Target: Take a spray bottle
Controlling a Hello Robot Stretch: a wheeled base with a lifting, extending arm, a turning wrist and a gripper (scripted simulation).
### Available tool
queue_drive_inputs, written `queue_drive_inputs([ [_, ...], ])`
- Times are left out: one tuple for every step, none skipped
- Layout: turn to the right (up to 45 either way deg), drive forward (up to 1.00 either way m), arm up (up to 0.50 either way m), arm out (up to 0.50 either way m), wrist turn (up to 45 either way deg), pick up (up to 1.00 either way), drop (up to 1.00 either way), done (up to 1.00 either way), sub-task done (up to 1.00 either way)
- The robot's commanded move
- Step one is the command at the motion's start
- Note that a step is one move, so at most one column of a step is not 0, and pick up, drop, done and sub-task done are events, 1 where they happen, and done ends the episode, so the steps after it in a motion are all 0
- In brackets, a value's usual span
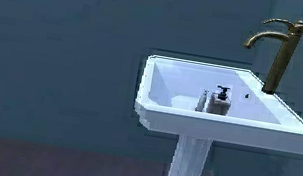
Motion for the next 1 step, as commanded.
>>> queue_drive_inputs([
  [0.0,0.0,0.0,0.0,0.0,0.0,0.0,1.0,0.0],
])
